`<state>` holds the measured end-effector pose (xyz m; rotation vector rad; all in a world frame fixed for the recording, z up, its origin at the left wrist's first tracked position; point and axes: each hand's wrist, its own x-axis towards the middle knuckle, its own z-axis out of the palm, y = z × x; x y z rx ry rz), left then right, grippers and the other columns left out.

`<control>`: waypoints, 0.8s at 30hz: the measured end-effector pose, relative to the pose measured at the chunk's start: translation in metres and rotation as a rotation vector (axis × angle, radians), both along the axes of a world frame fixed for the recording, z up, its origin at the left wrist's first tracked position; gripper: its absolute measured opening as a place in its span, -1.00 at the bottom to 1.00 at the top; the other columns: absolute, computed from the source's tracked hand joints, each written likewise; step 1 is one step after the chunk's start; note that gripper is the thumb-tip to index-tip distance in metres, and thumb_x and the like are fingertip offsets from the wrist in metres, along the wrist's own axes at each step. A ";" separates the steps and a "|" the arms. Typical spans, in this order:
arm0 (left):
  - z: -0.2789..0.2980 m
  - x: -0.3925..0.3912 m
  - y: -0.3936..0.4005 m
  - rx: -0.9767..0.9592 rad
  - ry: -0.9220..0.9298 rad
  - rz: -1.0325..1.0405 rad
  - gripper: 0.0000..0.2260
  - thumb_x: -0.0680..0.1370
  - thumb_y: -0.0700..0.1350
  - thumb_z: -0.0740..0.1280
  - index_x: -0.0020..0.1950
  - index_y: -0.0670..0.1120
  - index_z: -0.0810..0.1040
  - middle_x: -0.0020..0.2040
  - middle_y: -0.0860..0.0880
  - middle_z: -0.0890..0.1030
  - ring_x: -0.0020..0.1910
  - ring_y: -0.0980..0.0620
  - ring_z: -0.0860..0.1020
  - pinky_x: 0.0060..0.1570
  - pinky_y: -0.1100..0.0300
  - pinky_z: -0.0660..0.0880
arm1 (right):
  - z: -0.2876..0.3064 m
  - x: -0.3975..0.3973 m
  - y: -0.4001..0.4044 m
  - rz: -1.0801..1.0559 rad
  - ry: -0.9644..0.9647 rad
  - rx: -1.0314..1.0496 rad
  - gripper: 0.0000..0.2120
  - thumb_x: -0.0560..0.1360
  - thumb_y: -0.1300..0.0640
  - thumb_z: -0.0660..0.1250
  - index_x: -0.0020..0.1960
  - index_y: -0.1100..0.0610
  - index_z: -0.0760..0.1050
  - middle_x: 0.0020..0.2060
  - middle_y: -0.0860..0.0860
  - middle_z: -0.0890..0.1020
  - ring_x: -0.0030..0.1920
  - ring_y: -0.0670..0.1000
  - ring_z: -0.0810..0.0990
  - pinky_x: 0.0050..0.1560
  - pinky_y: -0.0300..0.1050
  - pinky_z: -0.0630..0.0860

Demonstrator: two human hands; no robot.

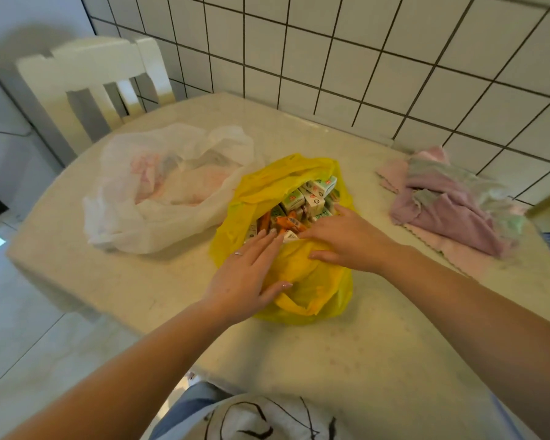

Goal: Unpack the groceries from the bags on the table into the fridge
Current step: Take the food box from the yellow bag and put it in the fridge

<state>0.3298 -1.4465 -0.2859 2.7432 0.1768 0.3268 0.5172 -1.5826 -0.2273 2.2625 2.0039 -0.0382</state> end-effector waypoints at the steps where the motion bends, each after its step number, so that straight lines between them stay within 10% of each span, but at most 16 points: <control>1: -0.001 -0.003 0.003 0.048 0.013 0.002 -0.29 0.48 0.33 0.01 0.51 -0.07 0.16 0.48 -0.02 0.23 0.47 0.02 0.18 0.39 0.09 0.16 | 0.000 0.002 -0.004 0.062 -0.022 0.125 -0.64 0.51 -0.12 0.15 0.18 0.01 0.54 -0.02 0.01 0.63 0.04 0.07 0.60 0.14 0.14 0.45; 5: -0.011 -0.011 0.014 0.197 -0.060 -0.063 -0.47 0.50 0.15 0.22 0.37 -0.12 0.41 0.29 -0.08 0.51 0.26 -0.09 0.46 0.13 0.01 0.52 | -0.007 0.004 -0.030 0.114 -0.025 0.387 -0.77 0.49 0.07 0.20 -0.12 0.12 0.62 -0.27 0.07 0.60 -0.29 0.15 0.57 -0.31 0.00 0.54; 13: -0.028 -0.024 0.017 0.175 -0.227 -0.308 -0.53 0.33 -0.28 0.50 0.23 -0.08 0.56 0.13 -0.06 0.61 0.09 -0.06 0.55 -0.07 0.12 0.58 | -0.043 -0.017 -0.092 0.018 0.056 0.487 -0.81 0.53 0.08 0.25 -0.08 0.10 0.63 -0.22 0.05 0.61 -0.23 0.14 0.59 -0.25 -0.04 0.55; 24: -0.042 -0.044 0.003 0.189 -0.227 -0.460 -0.70 0.53 0.06 0.30 0.22 -0.01 0.51 -0.04 0.02 0.65 -0.06 0.06 0.55 -0.06 0.14 0.48 | -0.055 -0.037 -0.113 -0.002 0.144 0.422 -0.75 0.53 -0.09 0.22 -0.10 0.04 0.58 -0.15 -0.01 0.60 -0.17 0.00 0.59 -0.34 -0.13 0.54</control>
